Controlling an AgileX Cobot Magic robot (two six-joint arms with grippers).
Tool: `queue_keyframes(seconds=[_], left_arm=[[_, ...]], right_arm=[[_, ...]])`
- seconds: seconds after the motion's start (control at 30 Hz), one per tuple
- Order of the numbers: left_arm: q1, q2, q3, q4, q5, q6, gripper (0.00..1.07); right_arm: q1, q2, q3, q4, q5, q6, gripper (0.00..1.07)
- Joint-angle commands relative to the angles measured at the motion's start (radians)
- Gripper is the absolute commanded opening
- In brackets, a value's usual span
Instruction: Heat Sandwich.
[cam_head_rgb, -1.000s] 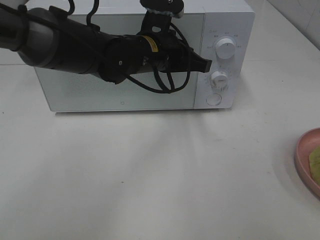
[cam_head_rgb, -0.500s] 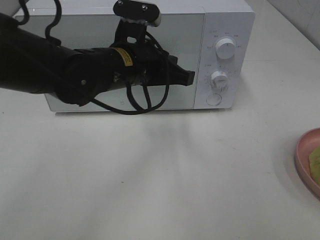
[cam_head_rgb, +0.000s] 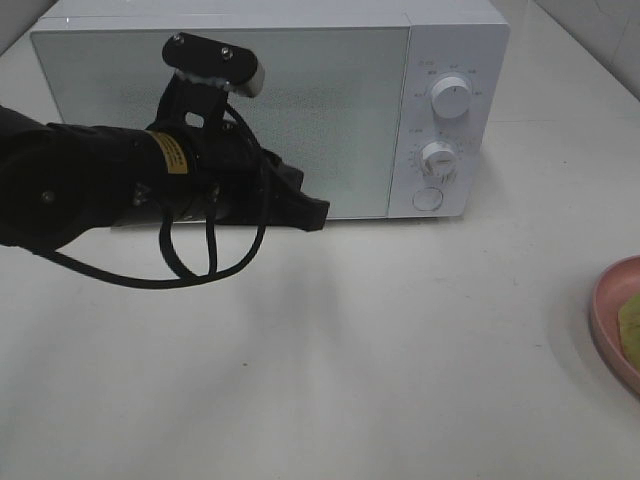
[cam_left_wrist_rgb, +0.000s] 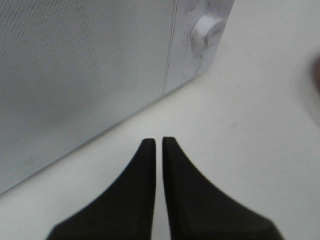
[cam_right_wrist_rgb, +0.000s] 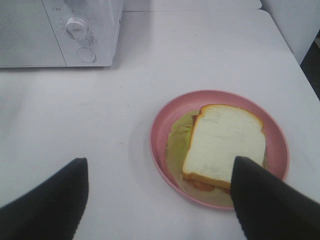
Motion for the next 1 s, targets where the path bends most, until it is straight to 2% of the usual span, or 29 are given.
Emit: queue_keyframes(seconds=[0.03,0.07,0.1,0.13,0.17,0.2,0.23,0.37,0.6,0.63,0.67,0.73,0.77,0.87,0.93,0.97,1.0], left_arm=[[-0.004,-0.041,0.003,-0.009,0.148,0.000,0.44],[-0.004,-0.057,0.003,-0.008,0.222,0.000,0.74],[-0.004,-0.067,0.003,0.001,0.267,0.000,0.88],[-0.004,-0.067,0.003,0.001,0.267,0.000,0.88],[-0.004,-0.078,0.003,0.019,0.300,0.000,0.99],[-0.004,-0.091,0.003,0.041,0.339,0.000,1.02],[-0.004,-0.118,0.003,0.086,0.406,0.000,1.00],[-0.004,-0.173,0.003,0.140,0.541,0.000,1.00],[0.015,-0.280,0.002,0.176,0.746,-0.008,1.00],[0.032,-0.296,0.001,0.175,0.769,-0.033,1.00],[0.078,-0.320,-0.001,0.175,0.817,-0.090,1.00],[0.140,-0.346,-0.001,0.172,0.864,-0.129,1.00],[0.140,-0.346,-0.001,0.172,0.864,-0.129,1.00],[0.291,-0.397,-0.001,0.160,0.972,-0.128,1.00],[0.321,-0.408,-0.001,0.161,0.999,-0.123,1.00],[0.361,-0.422,-0.001,0.161,1.025,-0.120,1.00],[0.436,-0.449,-0.001,0.159,1.068,-0.112,1.00]], right_arm=[[-0.006,-0.028,0.004,-0.001,-0.010,0.000,0.75],[-0.006,-0.028,0.004,-0.001,-0.010,0.000,0.75],[-0.006,-0.028,0.004,-0.001,-0.010,0.000,0.75],[-0.006,-0.028,0.004,-0.001,-0.010,0.000,0.75],[-0.006,-0.028,0.004,-0.001,-0.010,0.000,0.75],[-0.006,-0.028,0.004,-0.001,-0.010,0.000,0.75],[-0.006,-0.028,0.004,-0.001,-0.010,0.000,0.75],[-0.006,-0.028,0.004,-0.001,-0.010,0.000,0.75],[-0.006,-0.028,0.004,-0.001,-0.010,0.000,0.75],[-0.006,-0.028,0.004,-0.001,-0.010,0.000,0.75],[-0.006,-0.028,0.004,-0.001,-0.010,0.000,0.75],[-0.006,-0.028,0.004,-0.001,-0.010,0.000,0.75],[-0.006,-0.028,0.004,-0.001,-0.010,0.000,0.75],[-0.006,-0.028,0.004,-0.001,-0.010,0.000,0.75],[-0.006,-0.028,0.004,-0.001,-0.010,0.000,0.75],[-0.006,-0.028,0.004,-0.001,-0.010,0.000,0.75],[-0.006,-0.028,0.004,-0.001,-0.010,0.000,0.75]])
